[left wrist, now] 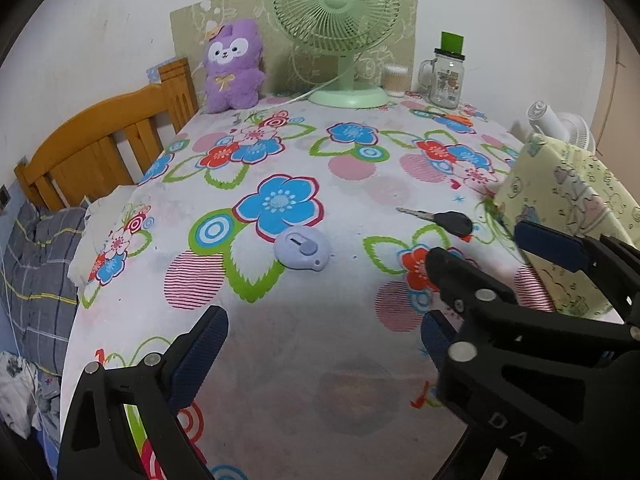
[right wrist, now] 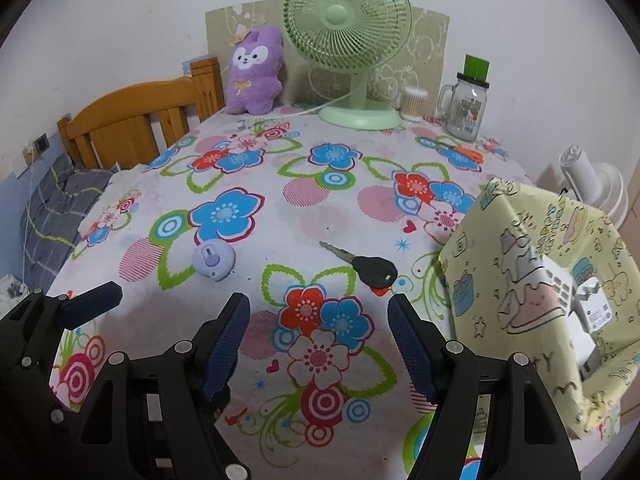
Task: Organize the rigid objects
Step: 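Move both tools toward the lavender round object and black car key, then grasp the lavender round object with the left tool while the right tool grasps the black car key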
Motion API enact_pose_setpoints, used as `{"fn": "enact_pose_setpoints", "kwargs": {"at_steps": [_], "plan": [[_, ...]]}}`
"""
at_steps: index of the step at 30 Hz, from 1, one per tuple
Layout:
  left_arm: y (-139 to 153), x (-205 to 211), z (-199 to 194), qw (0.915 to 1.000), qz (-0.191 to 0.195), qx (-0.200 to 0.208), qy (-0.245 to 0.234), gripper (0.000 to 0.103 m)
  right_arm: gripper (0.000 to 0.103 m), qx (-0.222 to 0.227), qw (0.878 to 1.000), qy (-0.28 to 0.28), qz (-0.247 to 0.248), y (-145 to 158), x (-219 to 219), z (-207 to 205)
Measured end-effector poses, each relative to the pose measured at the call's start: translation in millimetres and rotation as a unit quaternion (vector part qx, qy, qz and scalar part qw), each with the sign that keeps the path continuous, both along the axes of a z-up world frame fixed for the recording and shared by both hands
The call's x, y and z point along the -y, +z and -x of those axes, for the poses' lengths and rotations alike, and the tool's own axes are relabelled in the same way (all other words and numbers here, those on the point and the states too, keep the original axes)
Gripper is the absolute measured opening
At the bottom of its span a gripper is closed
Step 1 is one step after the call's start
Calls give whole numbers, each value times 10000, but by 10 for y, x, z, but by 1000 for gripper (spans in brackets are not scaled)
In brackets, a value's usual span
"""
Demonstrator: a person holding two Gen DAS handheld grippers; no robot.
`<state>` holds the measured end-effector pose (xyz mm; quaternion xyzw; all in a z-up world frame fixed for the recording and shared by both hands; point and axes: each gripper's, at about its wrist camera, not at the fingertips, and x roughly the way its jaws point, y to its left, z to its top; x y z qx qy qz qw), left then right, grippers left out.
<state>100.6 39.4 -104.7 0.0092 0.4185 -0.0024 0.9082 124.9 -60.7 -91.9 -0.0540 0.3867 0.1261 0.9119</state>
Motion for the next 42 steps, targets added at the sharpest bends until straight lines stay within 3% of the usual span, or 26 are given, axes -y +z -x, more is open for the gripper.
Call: {"fn": "enact_pose_setpoints", "kwargs": {"at_steps": [6, 14, 29, 39, 41, 42], "plan": [[-76, -94, -181, 9996, 56, -187, 182, 98, 75, 58, 9988, -463, 143, -57, 36, -130], [-118, -127, -378, 9994, -58, -230, 249, 98, 75, -157, 9972, -728, -34, -135, 111, -318], [-232, -144, -662, 9989, -115, -428, 134, 84, 72, -363, 9929, -1135, -4, -298, 126, -590], [-236, -152, -686, 9992, -65, -399, 68, 80, 61, -506, 9905, -1279, -45, -422, 155, -750], [-236, -152, -691, 9992, 2, -403, 40, 77, 56, -512, 9907, -1259, -21, -429, 154, -773], [-235, -147, -690, 9992, 40, -399, 10, 73, 49, -502, 9907, -1267, 15, -430, 153, -780]]}}
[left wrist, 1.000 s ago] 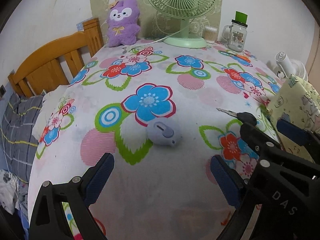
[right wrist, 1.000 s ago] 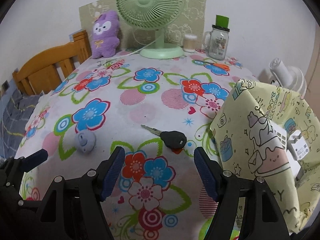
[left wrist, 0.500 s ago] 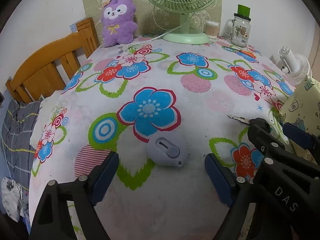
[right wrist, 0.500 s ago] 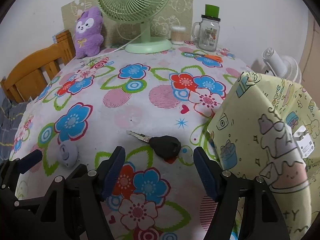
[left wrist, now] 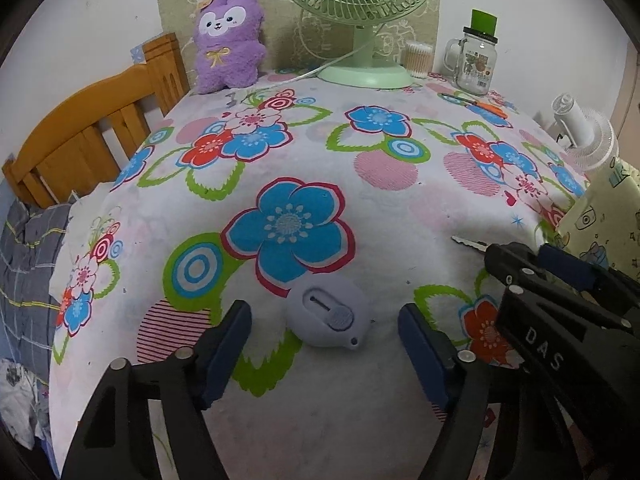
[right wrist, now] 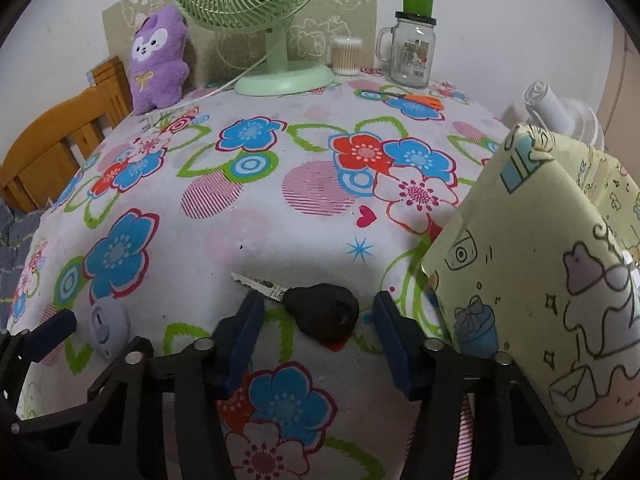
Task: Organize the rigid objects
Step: 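Grasp the lavender round object with the left tool while the right tool grasps the black car key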
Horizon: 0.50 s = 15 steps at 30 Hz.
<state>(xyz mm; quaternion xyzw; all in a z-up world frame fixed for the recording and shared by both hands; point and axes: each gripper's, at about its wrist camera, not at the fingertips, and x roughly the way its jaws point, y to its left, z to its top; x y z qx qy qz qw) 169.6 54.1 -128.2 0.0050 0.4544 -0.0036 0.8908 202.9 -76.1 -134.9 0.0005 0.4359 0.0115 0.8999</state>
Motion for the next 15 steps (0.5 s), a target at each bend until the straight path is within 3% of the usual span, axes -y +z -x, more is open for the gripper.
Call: {"fn": "enact_pose_setpoints", "kwargs": {"at_steps": [2, 5, 15], "plan": [[6, -6, -8, 9999, 138, -30, -27, 65, 41, 13, 10000, 38, 58, 1, -2, -6], [30, -51, -22, 9998, 199, -19, 96, 44, 40, 32, 9994, 321, 140, 3, -54, 18], [50, 12, 79, 9999, 121, 64, -9, 44, 40, -38, 9985, 549, 37, 12, -95, 123]]}}
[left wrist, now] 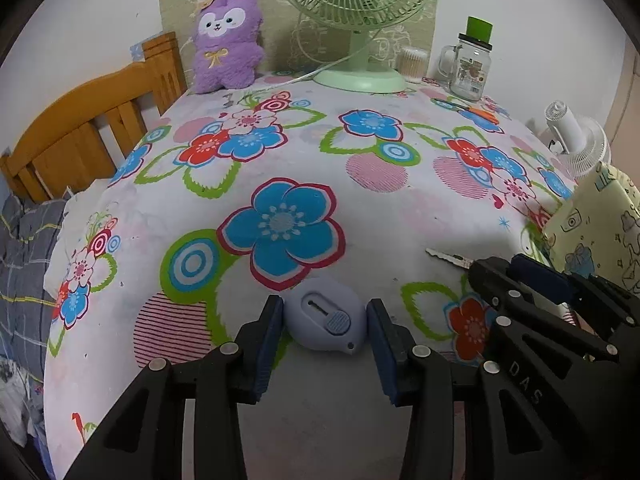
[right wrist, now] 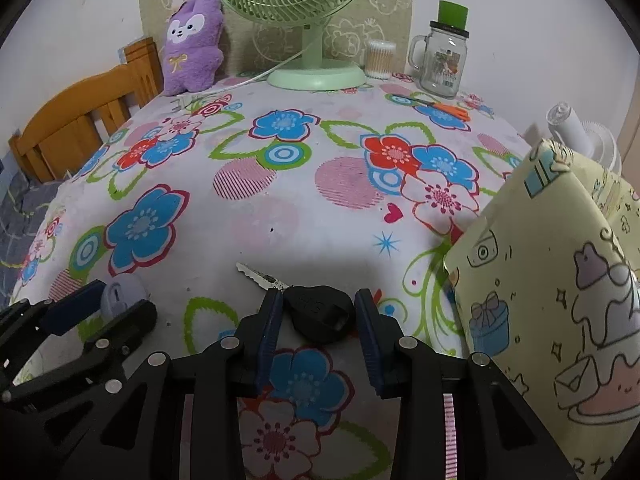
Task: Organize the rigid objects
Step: 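Grasp the lavender round object with the left tool while the right tool grasps the black car key, then lift the lavender object and car key with both tools and carry toward the box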
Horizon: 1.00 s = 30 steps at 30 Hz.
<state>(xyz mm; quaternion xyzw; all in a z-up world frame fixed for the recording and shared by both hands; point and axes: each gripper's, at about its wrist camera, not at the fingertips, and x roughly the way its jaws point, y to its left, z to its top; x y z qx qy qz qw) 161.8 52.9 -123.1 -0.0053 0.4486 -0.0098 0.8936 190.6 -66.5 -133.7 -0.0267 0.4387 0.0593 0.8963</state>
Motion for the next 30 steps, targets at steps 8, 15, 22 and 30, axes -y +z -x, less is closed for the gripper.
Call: {"fn": "enact_pose_setpoints", "kwargs": {"at_steps": [8, 15, 22, 30], "plan": [[54, 82, 108, 9999, -90, 77, -28, 44, 40, 7, 10000, -64, -73, 60, 59, 101], [102, 120, 224, 9999, -95, 136, -21, 44, 40, 109, 9999, -53, -84, 144, 94, 236], [162, 154, 355, 9997, -116, 217, -14, 44, 40, 247, 9996, -67, -103, 243, 128, 364], [229, 193, 490, 9995, -113, 278, -31, 44, 40, 368, 9992, -84, -141, 331, 171, 505]]}}
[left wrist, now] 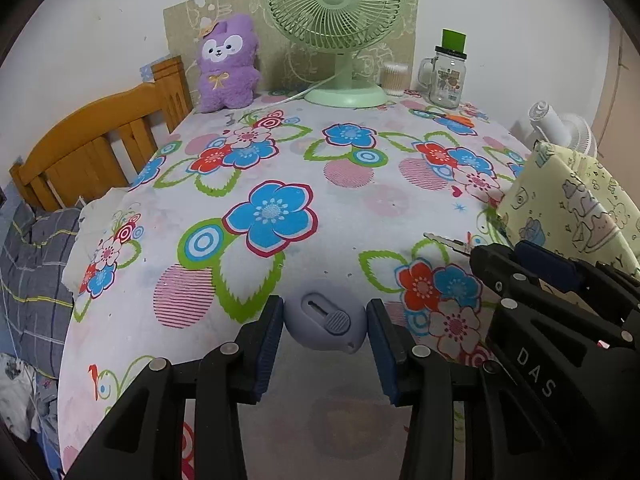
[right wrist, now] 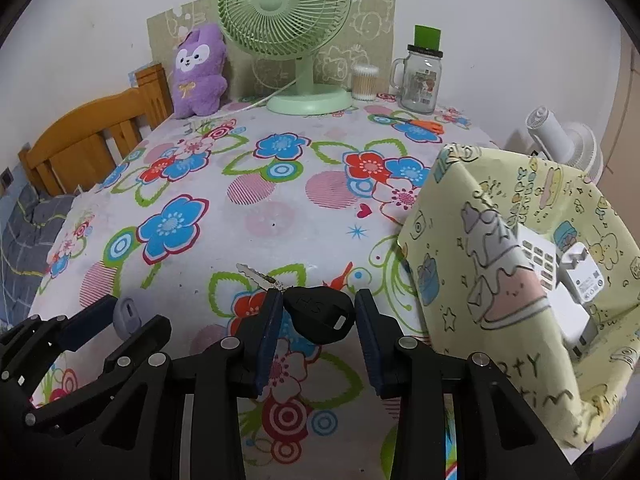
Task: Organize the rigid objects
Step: 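Lift the lavender object and car key with both tools and carry toward the box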
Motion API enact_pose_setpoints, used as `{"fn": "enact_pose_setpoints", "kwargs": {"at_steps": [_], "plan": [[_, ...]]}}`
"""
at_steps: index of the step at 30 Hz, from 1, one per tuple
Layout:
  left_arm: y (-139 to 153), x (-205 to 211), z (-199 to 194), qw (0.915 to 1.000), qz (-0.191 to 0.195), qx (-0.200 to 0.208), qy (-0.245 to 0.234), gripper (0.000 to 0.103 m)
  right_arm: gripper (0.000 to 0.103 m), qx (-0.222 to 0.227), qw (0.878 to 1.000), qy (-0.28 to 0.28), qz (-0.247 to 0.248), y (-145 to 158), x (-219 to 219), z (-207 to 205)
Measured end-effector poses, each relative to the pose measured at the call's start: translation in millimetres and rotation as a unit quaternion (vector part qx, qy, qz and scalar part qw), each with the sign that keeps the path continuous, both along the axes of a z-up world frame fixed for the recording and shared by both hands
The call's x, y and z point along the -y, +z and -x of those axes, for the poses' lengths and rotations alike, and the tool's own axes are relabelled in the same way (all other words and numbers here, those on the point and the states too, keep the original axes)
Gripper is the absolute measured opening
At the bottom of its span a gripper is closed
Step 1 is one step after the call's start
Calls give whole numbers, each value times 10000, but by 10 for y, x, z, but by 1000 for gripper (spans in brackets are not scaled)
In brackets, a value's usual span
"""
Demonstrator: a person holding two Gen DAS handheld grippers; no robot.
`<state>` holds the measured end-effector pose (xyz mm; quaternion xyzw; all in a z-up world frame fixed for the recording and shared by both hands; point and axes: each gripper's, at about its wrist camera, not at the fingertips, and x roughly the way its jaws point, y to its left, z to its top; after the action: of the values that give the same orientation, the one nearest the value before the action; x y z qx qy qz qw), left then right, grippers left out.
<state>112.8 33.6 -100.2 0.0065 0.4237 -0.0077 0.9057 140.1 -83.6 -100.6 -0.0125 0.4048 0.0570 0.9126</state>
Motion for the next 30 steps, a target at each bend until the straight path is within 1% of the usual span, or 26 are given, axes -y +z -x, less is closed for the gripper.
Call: {"fn": "enact_pose_setpoints", "kwargs": {"at_steps": [14, 20, 30], "plan": [[115, 169, 232, 9998, -51, 167, -98, 44, 40, 212, 9997, 21, -114, 163, 93, 277], [170, 267, 303, 9996, -70, 211, -156, 44, 40, 228, 9997, 11, -108, 228, 145, 376], [331, 424, 391, 9991, -87, 322, -260, 44, 41, 348, 9993, -5, -136, 410, 265, 500]]}}
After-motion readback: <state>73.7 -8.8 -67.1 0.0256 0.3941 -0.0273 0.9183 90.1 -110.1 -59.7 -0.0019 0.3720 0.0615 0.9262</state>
